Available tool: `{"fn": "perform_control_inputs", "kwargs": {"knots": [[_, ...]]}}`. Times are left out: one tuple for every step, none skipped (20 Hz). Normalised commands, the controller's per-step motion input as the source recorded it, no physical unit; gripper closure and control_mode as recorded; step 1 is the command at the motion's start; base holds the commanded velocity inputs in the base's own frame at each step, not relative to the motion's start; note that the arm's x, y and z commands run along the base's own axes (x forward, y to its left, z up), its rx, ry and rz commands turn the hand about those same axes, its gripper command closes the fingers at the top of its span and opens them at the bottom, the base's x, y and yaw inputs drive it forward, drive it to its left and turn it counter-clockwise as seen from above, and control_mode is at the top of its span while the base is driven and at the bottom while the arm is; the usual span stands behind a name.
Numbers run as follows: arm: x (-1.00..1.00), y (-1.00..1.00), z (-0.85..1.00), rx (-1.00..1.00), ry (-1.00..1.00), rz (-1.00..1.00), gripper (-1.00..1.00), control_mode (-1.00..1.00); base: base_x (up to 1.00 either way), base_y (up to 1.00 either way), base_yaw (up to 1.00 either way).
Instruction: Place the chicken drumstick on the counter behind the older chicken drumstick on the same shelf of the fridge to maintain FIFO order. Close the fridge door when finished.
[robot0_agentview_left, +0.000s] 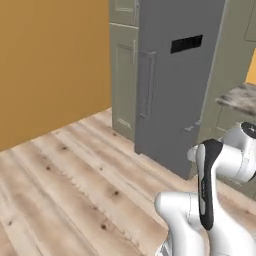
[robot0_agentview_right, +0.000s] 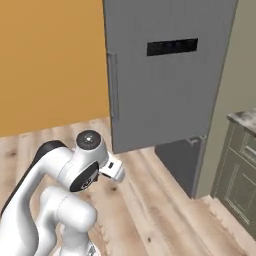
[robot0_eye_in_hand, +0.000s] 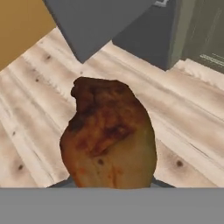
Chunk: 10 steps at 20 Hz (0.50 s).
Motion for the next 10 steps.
{"fn": "perform_control_inputs", "kwargs": {"knots": [[0.00,0.00,0.00,0.00,0.00,0.00,1.00,1.00,-0.63,0.07,0.62],[0.00,0.00,0.00,0.00,0.00,0.00,1.00,1.00,-0.49,0.04,0.63],[0.00,0.00,0.00,0.00,0.00,0.00,1.00,1.00,-0.26,0.10,0.63],[0.00,0.00,0.00,0.00,0.00,0.00,1.00,1.00,-0.01,0.22,0.65],[0.00,0.00,0.00,0.00,0.00,0.00,1.00,1.00,0.00,0.26,0.65],[0.00,0.00,0.00,0.00,0.00,0.00,1.00,1.00,0.00,0.29,0.65],[0.00,0.00,0.00,0.00,0.00,0.00,1.00,1.00,0.00,0.41,0.65],[0.00,0.00,0.00,0.00,0.00,0.00,1.00,1.00,0.00,0.47,0.65],[0.00,0.00,0.00,0.00,0.00,0.00,1.00,1.00,0.00,0.64,0.63],[0.00,0.00,0.00,0.00,0.00,0.00,1.00,1.00,0.06,0.57,0.63]]}}
